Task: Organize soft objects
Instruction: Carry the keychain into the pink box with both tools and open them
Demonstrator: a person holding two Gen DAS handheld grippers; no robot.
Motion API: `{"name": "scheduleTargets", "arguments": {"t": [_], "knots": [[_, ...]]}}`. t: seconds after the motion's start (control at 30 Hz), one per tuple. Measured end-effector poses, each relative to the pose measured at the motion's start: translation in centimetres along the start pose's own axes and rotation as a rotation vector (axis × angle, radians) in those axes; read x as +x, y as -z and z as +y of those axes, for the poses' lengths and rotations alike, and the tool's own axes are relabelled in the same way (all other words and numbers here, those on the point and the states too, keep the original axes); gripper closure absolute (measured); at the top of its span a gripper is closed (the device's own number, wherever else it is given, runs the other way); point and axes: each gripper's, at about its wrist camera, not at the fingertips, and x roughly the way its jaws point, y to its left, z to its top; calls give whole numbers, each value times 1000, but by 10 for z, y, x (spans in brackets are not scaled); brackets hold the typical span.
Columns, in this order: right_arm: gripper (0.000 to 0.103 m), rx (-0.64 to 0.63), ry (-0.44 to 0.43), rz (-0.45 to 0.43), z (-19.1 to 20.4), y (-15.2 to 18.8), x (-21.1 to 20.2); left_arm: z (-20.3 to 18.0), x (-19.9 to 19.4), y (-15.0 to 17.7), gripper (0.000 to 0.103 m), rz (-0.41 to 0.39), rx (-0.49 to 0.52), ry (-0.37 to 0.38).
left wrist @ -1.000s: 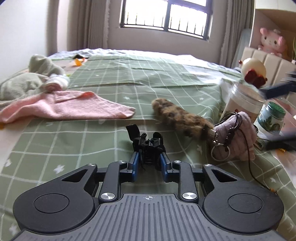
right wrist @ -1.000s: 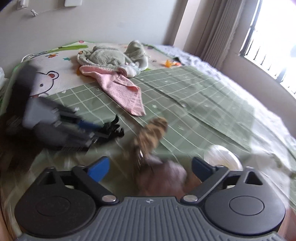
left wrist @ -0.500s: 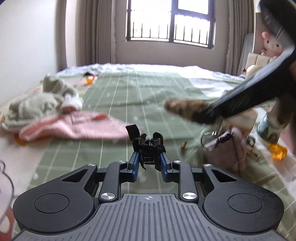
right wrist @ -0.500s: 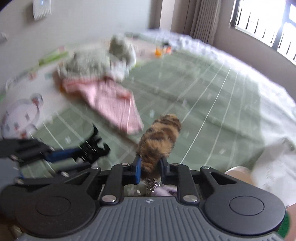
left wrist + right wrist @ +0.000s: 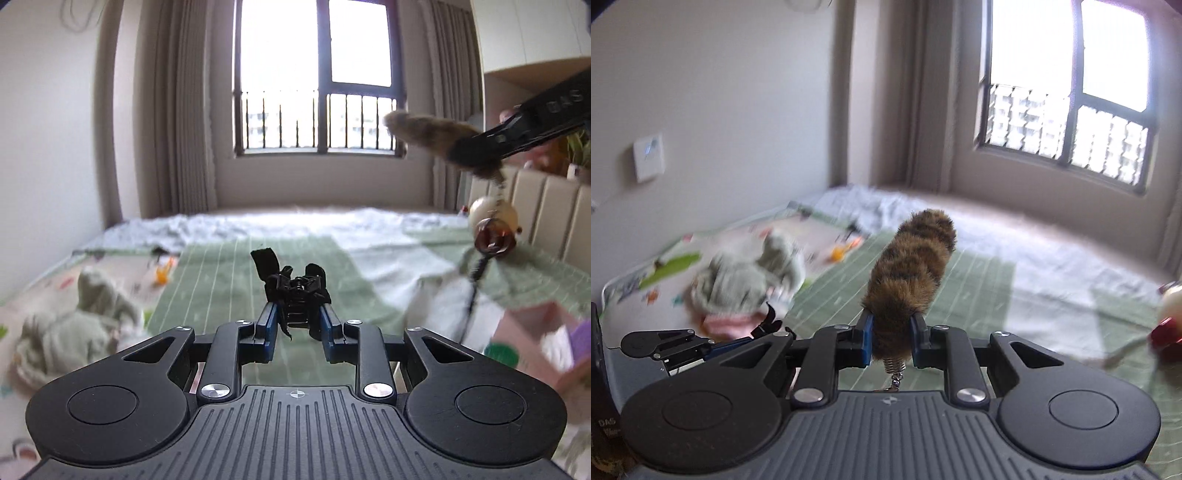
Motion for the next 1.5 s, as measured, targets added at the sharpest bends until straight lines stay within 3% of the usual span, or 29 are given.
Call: {"name": "scheduleTargets", "arguments": {"t": [0.23, 0.57, 0.8, 1.0, 1.1, 1.17, 1.2, 1.27, 1.3, 1.33, 1.4, 1.5], "knots": [[84, 12, 120, -96, -64, -22, -65, -68, 12, -57, 75, -56, 68, 64], [84, 106, 279, -113, -181, 19, -126, -244, 45, -67, 75, -53, 222, 305], [84, 175, 338, -82, -242, 63, -141, -336, 82, -41, 75, -4, 225, 469], [84, 219, 372, 18, -267, 113, -118, -374, 124, 7, 75, 151, 198, 563], [84, 244, 341, 44, -271, 129, -102, -383, 145, 29, 75, 213, 188, 594], [84, 273, 314, 72, -275, 140, -85, -383, 162, 43, 75, 266, 118, 622], [83, 290, 299, 93, -276, 146, -73, -380, 171, 51, 74, 304, 68, 637], [65, 328, 273, 159, -280, 166, -50, -381, 191, 72, 74, 433, 23, 634], [44, 351, 251, 219, -282, 180, -36, -383, 197, 83, 74, 475, 42, 638], [34, 371, 238, 264, -283, 192, -25, -384, 201, 92, 74, 497, 71, 647], [34, 390, 239, 331, -285, 214, -7, -382, 203, 103, 74, 517, 104, 635], [34, 378, 238, 393, -284, 235, 8, -373, 193, 102, 74, 464, 128, 655]]}}
